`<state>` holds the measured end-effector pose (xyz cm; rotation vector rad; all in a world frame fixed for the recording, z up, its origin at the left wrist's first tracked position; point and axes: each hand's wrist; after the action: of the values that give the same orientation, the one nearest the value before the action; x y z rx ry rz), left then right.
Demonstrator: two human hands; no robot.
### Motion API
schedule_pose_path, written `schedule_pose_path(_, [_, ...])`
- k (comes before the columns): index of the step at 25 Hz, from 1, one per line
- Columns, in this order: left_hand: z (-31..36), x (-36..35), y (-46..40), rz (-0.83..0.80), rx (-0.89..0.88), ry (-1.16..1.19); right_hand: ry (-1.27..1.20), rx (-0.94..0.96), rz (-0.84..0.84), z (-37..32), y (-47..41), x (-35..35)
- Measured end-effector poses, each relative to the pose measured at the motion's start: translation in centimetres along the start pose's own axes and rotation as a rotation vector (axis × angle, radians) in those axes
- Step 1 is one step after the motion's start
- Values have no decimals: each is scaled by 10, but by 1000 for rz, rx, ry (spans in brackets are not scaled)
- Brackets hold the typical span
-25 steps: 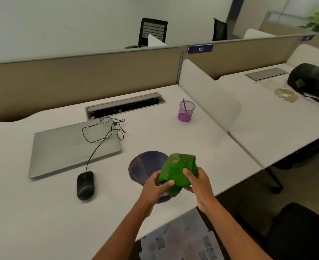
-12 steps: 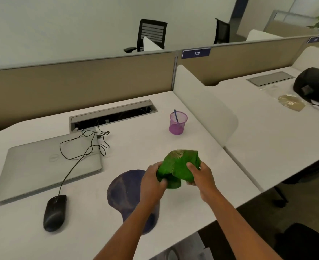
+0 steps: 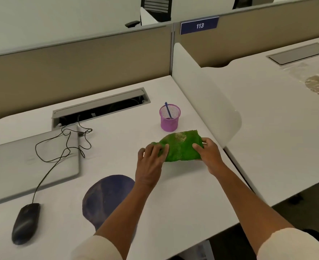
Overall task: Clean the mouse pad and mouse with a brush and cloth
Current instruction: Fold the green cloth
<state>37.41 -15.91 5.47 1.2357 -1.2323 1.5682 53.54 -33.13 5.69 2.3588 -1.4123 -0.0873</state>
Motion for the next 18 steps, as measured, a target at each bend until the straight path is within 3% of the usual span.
schedule_pose_path(5, [14,-30,14,-418,-40,-33,573,155,45,24,-4,1])
schedule_pose_path(13, [14,-30,20,-516,54,23,640,193,148,41,2,-3])
schedule_pose_path(18, [-1,-11,26,-497,0,141,660,121,252,33,9,-9])
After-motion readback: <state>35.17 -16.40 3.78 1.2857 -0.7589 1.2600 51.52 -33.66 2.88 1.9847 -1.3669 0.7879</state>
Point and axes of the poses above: each hand's wrist, its own y-axis away from the middle knuckle, its own x-axis out of the back of the hand, z = x × y, and after that the axes turned 7 degrees about -z, right-handed
